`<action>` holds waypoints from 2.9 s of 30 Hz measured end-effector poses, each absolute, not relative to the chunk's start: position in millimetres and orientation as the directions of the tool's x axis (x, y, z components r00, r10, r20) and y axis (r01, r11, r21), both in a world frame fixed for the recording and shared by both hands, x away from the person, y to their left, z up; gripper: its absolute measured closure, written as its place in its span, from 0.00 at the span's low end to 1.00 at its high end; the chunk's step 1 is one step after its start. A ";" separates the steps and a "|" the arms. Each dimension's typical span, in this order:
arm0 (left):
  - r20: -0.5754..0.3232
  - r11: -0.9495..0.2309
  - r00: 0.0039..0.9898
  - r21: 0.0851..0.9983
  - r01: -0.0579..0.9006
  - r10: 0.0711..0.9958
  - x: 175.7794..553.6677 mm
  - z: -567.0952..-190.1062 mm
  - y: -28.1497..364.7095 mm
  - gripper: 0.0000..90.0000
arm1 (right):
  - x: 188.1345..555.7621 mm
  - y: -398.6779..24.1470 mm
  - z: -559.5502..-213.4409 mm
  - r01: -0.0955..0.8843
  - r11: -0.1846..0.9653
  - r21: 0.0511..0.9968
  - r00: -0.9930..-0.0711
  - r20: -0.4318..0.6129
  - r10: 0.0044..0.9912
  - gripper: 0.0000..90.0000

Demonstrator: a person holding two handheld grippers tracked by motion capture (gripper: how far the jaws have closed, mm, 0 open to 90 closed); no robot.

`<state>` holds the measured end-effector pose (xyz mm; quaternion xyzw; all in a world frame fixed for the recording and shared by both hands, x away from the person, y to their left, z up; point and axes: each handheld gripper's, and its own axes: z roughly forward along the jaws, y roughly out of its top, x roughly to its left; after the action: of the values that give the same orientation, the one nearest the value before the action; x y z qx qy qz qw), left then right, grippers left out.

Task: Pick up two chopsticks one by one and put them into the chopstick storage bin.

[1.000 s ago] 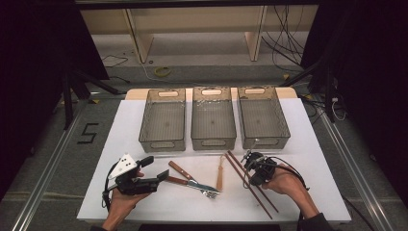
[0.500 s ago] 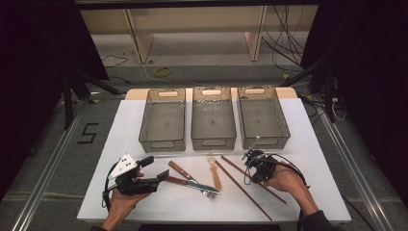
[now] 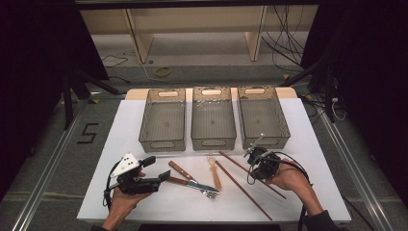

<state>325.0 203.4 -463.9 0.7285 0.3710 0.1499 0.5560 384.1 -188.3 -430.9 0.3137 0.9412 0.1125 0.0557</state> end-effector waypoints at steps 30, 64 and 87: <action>0.009 -0.603 0.897 0.743 0.290 0.442 346.8 -435.1 117.4 0.29 | 339.8 -117.5 -408.1 0.228 0.939 0.257 -0.953 -0.138 0.269 0.95; 0.068 -0.813 0.978 0.569 0.123 0.195 334.7 -446.0 84.2 0.83 | 325.9 -102.3 -415.5 0.064 0.976 0.209 -0.985 -0.146 0.096 0.95; 0.012 -0.782 0.966 0.590 0.201 0.256 342.8 -448.8 98.2 0.92 | 342.8 -127.4 -395.0 0.221 0.888 0.404 -0.949 -0.120 0.291 0.62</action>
<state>342.8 98.2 -448.8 0.9429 0.1212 0.0455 0.3069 342.8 -127.4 -395.0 0.1322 0.9674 0.1966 0.0890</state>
